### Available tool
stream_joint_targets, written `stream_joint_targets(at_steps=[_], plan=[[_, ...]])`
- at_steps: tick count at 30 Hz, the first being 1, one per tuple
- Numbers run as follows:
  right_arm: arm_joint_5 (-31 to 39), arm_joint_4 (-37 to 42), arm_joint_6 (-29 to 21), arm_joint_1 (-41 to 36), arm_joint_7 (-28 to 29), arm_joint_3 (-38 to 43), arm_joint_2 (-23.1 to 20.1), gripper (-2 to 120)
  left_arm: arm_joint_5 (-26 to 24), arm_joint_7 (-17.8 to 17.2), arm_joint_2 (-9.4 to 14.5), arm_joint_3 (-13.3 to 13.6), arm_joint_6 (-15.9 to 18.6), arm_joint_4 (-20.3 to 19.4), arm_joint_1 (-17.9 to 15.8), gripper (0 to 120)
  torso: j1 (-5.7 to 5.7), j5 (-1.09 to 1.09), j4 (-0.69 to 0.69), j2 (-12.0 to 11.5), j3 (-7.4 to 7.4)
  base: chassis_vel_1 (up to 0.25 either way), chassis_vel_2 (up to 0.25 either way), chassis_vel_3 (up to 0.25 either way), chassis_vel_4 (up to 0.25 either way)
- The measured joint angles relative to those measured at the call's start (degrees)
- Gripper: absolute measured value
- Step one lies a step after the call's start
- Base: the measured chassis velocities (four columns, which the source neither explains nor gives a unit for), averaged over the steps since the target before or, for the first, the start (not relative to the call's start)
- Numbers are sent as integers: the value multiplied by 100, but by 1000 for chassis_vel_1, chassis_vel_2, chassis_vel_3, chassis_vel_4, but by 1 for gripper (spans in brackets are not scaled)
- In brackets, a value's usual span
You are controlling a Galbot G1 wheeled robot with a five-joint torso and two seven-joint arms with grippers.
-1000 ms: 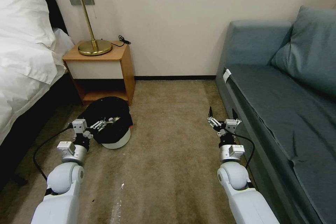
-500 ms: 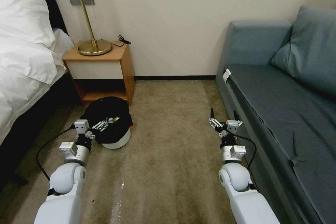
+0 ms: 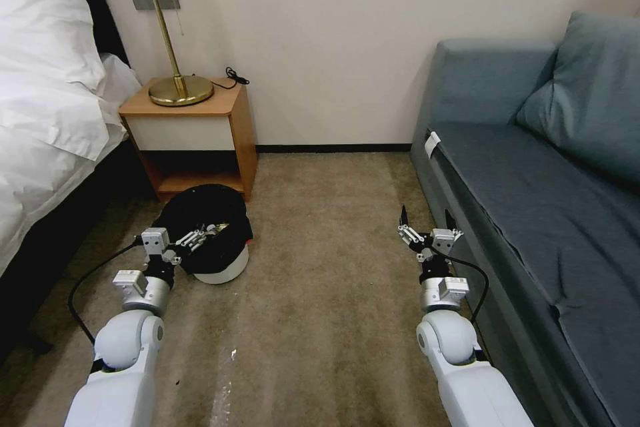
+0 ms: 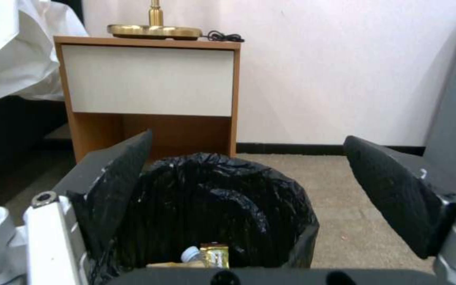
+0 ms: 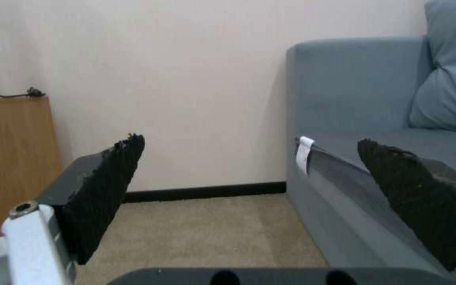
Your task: Pick up the trash bin, then pick up the garbage on the floor and place it into the trash bin.
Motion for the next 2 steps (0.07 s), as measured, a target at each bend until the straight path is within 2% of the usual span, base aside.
stream_joint_targets(at_steps=[2], plan=[[1, 0, -1, 1, 1, -1, 0, 100, -1, -1, 0, 0, 1, 0, 0, 98, 0, 0, 0, 0, 0, 0, 0, 0, 0]])
